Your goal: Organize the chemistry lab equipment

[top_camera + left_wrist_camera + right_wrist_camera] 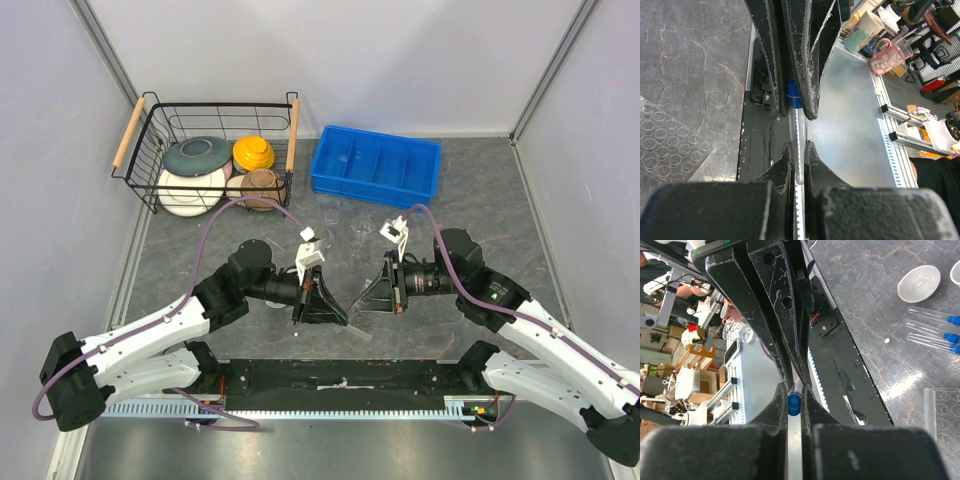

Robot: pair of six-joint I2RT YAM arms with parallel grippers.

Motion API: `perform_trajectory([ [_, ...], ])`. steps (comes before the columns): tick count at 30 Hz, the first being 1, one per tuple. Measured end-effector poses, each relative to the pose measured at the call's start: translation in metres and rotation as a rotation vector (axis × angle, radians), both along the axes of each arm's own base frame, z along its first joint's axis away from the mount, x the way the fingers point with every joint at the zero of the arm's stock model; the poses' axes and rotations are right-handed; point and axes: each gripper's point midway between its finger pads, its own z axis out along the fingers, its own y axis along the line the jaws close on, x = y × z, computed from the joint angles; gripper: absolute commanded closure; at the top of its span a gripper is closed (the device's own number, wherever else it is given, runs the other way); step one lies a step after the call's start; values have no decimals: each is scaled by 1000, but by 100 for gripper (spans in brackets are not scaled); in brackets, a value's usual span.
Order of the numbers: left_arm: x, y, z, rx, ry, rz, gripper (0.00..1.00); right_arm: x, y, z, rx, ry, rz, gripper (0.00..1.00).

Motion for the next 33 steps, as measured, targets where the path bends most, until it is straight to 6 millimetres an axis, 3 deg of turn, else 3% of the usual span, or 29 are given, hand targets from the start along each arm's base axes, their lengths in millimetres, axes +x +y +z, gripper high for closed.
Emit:
perform_trajectory([
  [2, 0, 1, -2, 10, 12, 7, 74, 1, 0, -3, -10, -5, -4, 100],
  [3, 1, 1, -4, 17, 19, 13, 54, 2, 0, -4, -19, -8, -10, 100],
  [6, 6, 2, -7, 43, 43, 59, 36, 3, -1, -7, -53, -18, -23, 100],
  [8, 12, 3, -5, 67, 54, 104, 32, 8, -3, -8, -87, -36, -51, 100],
  [9, 16, 4, -4, 83, 60, 135, 25, 11, -5, -7, -104, -51, -68, 100],
  [13, 35, 12, 11, 129, 54, 279, 23, 31, -14, -9, -193, -110, -168, 100],
  [17, 53, 33, 11, 201, 45, 455, 23, 56, -30, -30, -333, -140, -299, 100],
  [27, 75, 79, -45, 451, 93, 726, 23, 107, -70, -95, -641, -171, -576, 100],
  [33, 72, 93, -65, 505, 117, 770, 23, 125, -72, -116, -699, -187, -636, 100],
])
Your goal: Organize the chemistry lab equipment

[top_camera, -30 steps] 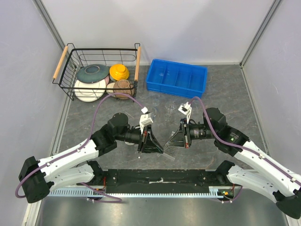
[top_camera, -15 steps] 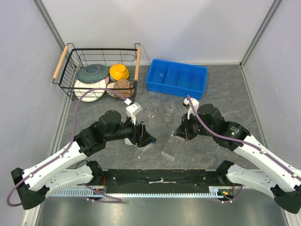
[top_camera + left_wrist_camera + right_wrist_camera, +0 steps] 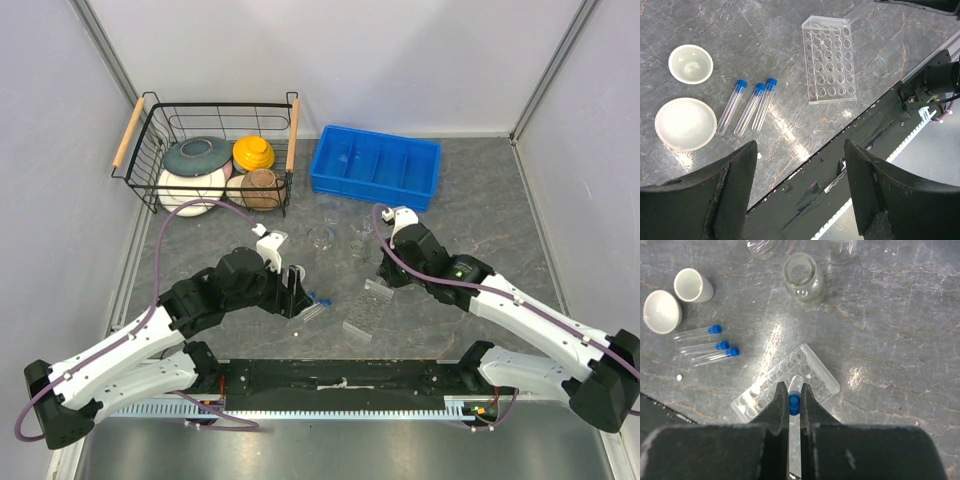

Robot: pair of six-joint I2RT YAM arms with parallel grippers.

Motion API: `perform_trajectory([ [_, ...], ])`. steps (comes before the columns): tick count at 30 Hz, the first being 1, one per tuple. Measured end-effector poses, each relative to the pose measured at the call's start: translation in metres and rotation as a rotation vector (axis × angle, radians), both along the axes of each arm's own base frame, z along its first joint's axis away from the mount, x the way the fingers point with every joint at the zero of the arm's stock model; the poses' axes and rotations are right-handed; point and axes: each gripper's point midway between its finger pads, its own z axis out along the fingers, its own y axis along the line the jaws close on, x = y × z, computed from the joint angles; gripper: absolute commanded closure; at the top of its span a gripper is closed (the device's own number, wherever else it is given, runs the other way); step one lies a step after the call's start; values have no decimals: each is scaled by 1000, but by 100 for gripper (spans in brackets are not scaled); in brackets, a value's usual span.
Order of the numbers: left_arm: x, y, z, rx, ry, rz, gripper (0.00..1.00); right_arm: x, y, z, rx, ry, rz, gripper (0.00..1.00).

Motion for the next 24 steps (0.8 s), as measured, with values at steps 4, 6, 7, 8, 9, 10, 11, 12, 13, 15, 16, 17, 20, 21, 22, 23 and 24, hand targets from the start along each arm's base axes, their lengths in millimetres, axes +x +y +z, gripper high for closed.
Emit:
perform_trajectory([
  [4, -1, 4, 0, -2, -1, 16, 23, 9, 4, -11, -24, -8, -16, 100],
  [6, -1, 4, 0, -5, -3, 17, 24, 11, 6, -15, -30, -10, -16, 100],
  [7, -1, 4, -1, -5, -2, 18, 24, 11, 7, -17, -32, -9, -15, 100],
  [8, -1, 5, -1, -3, -1, 18, 24, 13, 9, -18, -34, -11, -14, 100],
  [9, -1, 5, -2, -1, 1, 19, 24, 13, 10, -19, -35, -12, -14, 100],
  [10, -2, 5, -4, 1, 4, 19, 24, 14, 12, -20, -37, -11, -12, 100],
  [11, -2, 5, -4, 1, 5, 19, 24, 15, 13, -22, -38, -11, -10, 100],
  [12, -2, 5, -5, 2, 6, 19, 24, 16, 15, -23, -40, -12, -9, 100],
  [13, -2, 5, -5, 3, 7, 20, 24, 16, 16, -24, -42, -12, -7, 100],
  [15, -2, 5, -5, 2, 7, 20, 24, 16, 19, -27, -46, -11, -1, 100],
  [16, -2, 5, -5, 2, 6, 20, 24, 16, 20, -28, -48, -9, 3, 100],
  [17, -2, 5, -5, 2, 7, 20, 24, 15, 22, -30, -52, -8, 6, 100],
  [20, -2, 6, -5, 3, 7, 20, 24, 15, 24, -33, -63, -6, 13, 100],
  [21, -2, 6, -6, 3, 7, 20, 24, 14, 25, -34, -67, -5, 16, 100],
  [22, -2, 6, -6, 3, 7, 20, 24, 14, 25, -36, -73, -5, 17, 100],
  [23, -2, 6, -6, 3, 7, 20, 25, 13, 26, -36, -77, -5, 19, 100],
  [24, -2, 6, -6, 2, 6, 20, 25, 13, 26, -37, -82, -7, 21, 100],
])
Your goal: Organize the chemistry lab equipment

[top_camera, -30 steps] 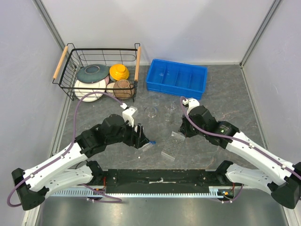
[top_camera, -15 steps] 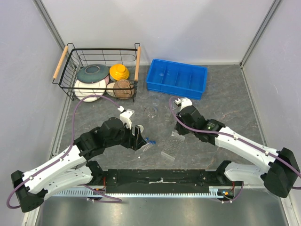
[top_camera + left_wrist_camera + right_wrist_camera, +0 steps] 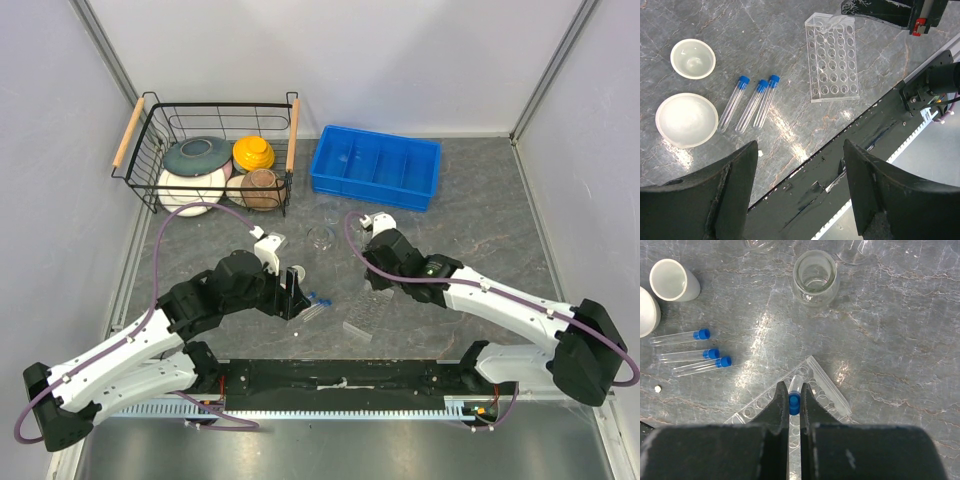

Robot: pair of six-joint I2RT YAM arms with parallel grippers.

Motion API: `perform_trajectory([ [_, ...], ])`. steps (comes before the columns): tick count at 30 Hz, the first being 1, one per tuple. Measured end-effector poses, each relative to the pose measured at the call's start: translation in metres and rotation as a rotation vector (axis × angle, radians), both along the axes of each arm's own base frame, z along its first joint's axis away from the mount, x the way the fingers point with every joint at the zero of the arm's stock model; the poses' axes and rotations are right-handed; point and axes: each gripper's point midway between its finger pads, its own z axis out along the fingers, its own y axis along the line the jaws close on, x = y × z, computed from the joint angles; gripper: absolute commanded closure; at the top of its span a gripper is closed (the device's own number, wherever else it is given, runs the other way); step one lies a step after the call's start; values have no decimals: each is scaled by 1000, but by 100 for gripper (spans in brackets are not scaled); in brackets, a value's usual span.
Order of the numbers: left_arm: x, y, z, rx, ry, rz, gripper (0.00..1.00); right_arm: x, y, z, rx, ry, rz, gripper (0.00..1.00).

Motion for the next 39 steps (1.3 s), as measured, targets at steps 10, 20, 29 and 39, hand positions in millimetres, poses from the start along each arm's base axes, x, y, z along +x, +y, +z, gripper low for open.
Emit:
perform_trajectory([
  [10, 0, 0, 1, -4, -3, -1, 25, 1, 2, -8, -53, -21, 1, 100],
  [20, -1, 1, -1, 0, 0, -1, 25, 4, -4, -14, -107, -43, -24, 100],
  [29, -2, 1, 0, -2, -1, -2, 25, 13, -31, -25, -182, -67, -123, 100],
  [39, -4, 2, 2, -8, -6, -4, 25, 48, -101, -26, -179, -43, -370, 100],
])
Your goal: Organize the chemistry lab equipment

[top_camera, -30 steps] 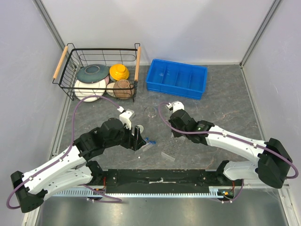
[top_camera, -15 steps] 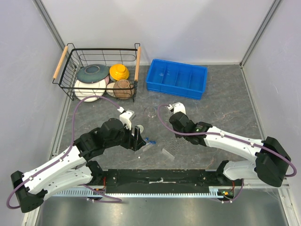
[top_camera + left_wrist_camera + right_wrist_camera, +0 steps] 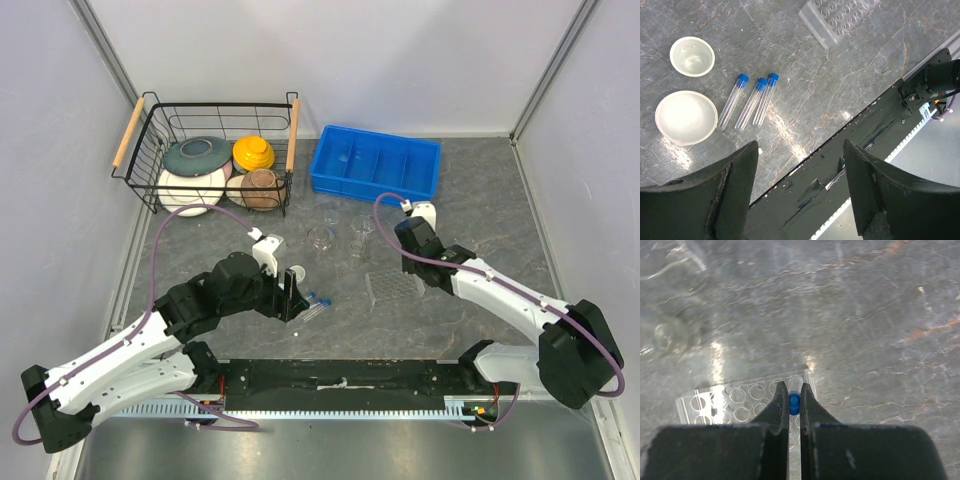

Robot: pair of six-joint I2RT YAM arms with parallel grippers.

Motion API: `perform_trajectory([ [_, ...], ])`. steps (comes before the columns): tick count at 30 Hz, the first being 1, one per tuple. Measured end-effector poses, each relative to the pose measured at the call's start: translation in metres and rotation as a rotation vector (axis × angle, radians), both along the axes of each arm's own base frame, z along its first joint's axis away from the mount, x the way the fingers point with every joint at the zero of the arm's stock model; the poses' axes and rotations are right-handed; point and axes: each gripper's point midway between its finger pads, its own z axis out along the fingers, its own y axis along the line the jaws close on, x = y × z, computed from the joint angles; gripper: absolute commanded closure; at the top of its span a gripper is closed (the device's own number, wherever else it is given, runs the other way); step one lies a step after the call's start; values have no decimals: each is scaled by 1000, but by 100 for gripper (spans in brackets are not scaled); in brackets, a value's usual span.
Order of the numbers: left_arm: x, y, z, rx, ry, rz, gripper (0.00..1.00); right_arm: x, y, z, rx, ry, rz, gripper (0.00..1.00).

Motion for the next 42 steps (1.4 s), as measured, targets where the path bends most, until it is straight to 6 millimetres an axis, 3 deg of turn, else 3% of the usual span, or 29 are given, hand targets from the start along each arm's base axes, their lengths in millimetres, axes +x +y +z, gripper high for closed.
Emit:
perform_trajectory([
  [5, -1, 1, -1, 3, 3, 0, 25, 10, -22, -5, -4, 16, -79, 100],
  [12, -3, 2, 3, -9, -7, -6, 25, 15, -16, -5, 11, 23, -74, 98],
  [16, -5, 1, 4, -13, -9, -13, 25, 15, -16, -5, 15, 24, -75, 77],
  [17, -6, 1, 4, -13, -9, -15, 25, 15, -15, -5, 18, 25, -78, 68],
  [20, -6, 1, 4, -13, -9, -17, 25, 13, -16, -6, 21, 31, -82, 56],
  [24, -6, 0, 4, -13, -9, -18, 25, 9, -19, -4, 12, 43, -86, 48],
  [28, -6, 1, 3, -7, -10, -14, 25, 9, -19, 18, 28, 14, -86, 45],
  [34, 1, 0, -14, 61, 23, 16, 26, 16, -7, 82, 114, -116, -58, 44],
  [38, 3, -3, -43, 166, 84, 31, 30, 4, 22, 113, 157, -165, 43, 44],
  [42, 4, -7, -67, 252, 119, 35, 35, -13, 48, 118, 166, -154, 149, 44],
])
